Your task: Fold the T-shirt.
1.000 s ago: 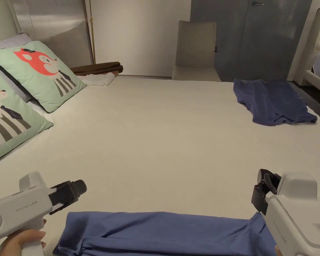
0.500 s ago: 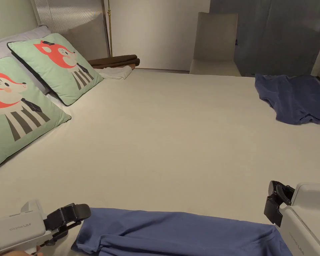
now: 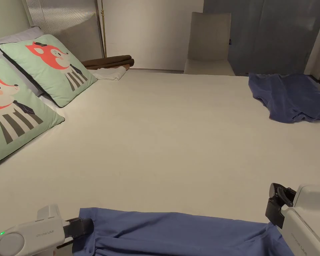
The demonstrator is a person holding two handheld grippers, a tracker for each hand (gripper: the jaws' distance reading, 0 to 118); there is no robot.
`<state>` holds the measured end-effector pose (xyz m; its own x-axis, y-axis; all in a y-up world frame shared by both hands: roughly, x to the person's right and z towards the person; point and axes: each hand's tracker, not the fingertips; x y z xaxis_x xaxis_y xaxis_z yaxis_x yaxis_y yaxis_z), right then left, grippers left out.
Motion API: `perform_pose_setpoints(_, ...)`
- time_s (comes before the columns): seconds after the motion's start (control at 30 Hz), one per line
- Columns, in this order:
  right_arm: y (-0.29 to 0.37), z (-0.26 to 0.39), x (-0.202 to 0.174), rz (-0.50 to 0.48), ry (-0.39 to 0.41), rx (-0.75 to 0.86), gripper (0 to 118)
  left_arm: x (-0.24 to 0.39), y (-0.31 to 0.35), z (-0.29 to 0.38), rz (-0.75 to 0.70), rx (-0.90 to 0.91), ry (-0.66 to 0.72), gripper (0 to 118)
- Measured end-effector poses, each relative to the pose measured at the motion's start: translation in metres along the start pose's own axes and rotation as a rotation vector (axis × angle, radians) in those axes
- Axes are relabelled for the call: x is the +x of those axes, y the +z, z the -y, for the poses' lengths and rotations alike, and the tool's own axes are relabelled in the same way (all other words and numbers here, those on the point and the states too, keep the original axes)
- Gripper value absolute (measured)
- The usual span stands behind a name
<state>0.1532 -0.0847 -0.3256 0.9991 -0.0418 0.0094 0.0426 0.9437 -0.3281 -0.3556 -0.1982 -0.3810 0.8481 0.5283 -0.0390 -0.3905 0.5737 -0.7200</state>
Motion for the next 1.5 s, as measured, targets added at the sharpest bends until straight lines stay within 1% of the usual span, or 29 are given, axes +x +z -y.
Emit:
perform_pose_setpoints(0.07,0.001,-0.001,0.001,-0.002,-0.006,0.003,0,0.005,0.015,-0.004,-0.006,0.029,-0.045,4)
perform_pose_setpoints(0.13,0.002,-0.002,0.002,-0.005,-0.008,0.007,0,0.003,0.033,-0.01,0.001,0.046,-0.052,3)
perform_pose_setpoints(0.23,0.004,-0.003,0.003,-0.015,-0.012,0.017,0,-0.001,0.055,-0.022,-0.069,0.087,-0.099,3)
perform_pose_setpoints(0.37,0.006,-0.004,0.005,-0.022,-0.021,0.026,0,-0.008,0.076,-0.035,-0.156,0.096,-0.083,3)
perform_pose_setpoints(0.43,0.007,-0.003,0.005,-0.024,-0.022,0.027,0,-0.001,0.077,-0.036,-0.169,0.088,-0.094,3)
perform_pose_setpoints(0.5,0.009,-0.004,0.006,-0.024,-0.022,0.028,0,0.017,0.072,-0.032,-0.165,0.076,-0.14,3)
perform_pose_setpoints(0.53,0.01,-0.004,0.007,-0.025,-0.023,0.028,0,0.038,0.07,-0.025,-0.149,0.065,-0.172,3)
perform_pose_setpoints(0.7,0.017,-0.005,0.012,-0.023,-0.023,0.03,0,0.099,0.026,-0.008,-0.018,-0.016,-0.26,3)
perform_pose_setpoints(0.83,0.026,-0.004,0.022,-0.005,-0.027,0.041,0,0.148,-0.006,0.013,0.071,-0.081,-0.273,3)
perform_pose_setpoints(1.03,0.036,-0.004,0.039,0.027,-0.04,0.047,0,0.196,-0.045,0.044,0.083,-0.141,-0.331,3)
perform_pose_setpoints(1.13,0.039,-0.004,0.046,0.042,-0.042,0.043,0,0.207,-0.059,0.054,0.112,-0.167,-0.297,3)
perform_pose_setpoints(1.2,0.042,-0.003,0.049,0.048,-0.045,0.043,0,0.215,-0.065,0.06,0.104,-0.171,-0.295,6)
perform_pose_setpoints(1.23,0.043,-0.003,0.05,0.05,-0.043,0.042,0,0.216,-0.066,0.061,0.099,-0.172,-0.301,18)
perform_pose_setpoints(1.27,0.043,-0.003,0.052,0.05,-0.042,0.04,0,0.217,-0.066,0.063,0.101,-0.168,-0.313,37)
perform_pose_setpoints(1.3,0.044,-0.003,0.053,0.051,-0.041,0.04,0,0.218,-0.066,0.064,0.099,-0.158,-0.319,64)
perform_pose_setpoints(1.33,0.045,-0.003,0.053,0.053,-0.041,0.038,0,0.222,-0.064,0.064,0.083,-0.13,-0.318,98)
perform_pose_setpoints(1.37,0.045,-0.003,0.054,0.053,-0.045,0.037,0,0.221,-0.06,0.063,0.084,-0.094,-0.314,115)
perform_pose_setpoints(1.4,0.044,-0.003,0.056,0.054,-0.047,0.038,0,0.219,-0.055,0.06,0.115,-0.053,-0.309,116)
perform_pose_setpoints(1.5,0.045,-0.003,0.056,0.056,-0.051,0.038,0,0.214,-0.044,0.05,0.096,-0.026,-0.307,116)
